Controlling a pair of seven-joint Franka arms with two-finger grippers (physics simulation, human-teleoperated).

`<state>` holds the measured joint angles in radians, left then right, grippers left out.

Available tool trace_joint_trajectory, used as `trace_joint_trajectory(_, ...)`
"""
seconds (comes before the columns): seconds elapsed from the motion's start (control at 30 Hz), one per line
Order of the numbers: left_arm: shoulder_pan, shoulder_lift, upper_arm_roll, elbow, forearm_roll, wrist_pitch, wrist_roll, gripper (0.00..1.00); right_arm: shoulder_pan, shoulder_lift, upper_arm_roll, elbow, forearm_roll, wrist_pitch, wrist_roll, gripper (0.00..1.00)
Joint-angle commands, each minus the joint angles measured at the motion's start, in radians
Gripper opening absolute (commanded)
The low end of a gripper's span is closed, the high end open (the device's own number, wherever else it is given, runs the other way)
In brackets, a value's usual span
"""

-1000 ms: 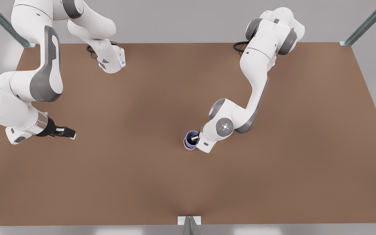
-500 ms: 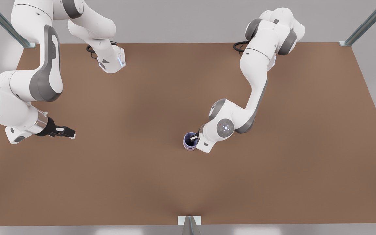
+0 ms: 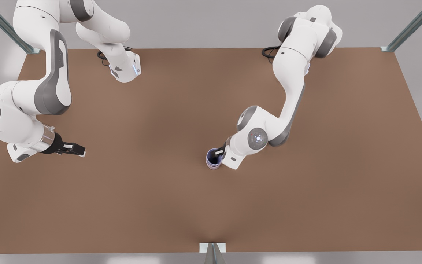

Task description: Stack the cups, with the pink cup at the bottom and the purple cup at the top

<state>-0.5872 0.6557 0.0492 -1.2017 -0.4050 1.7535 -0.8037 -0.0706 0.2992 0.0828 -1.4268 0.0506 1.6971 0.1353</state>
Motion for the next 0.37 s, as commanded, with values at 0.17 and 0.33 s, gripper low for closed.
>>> trace_joint_trajectory(0.17,0.220,-0.261,0.198,-0.015,0.380,-0.347,0.759,1.00,0.000,-0.006,0.000,0.000,0.003,-0.002,0.003,1.00)
trace_joint_trajectory(0.33,0.320,-0.380,0.116,-0.223,0.437,-0.267,0.799,1.00,0.000,-0.005,0.000,-0.001,0.002,-0.004,0.000,1.00)
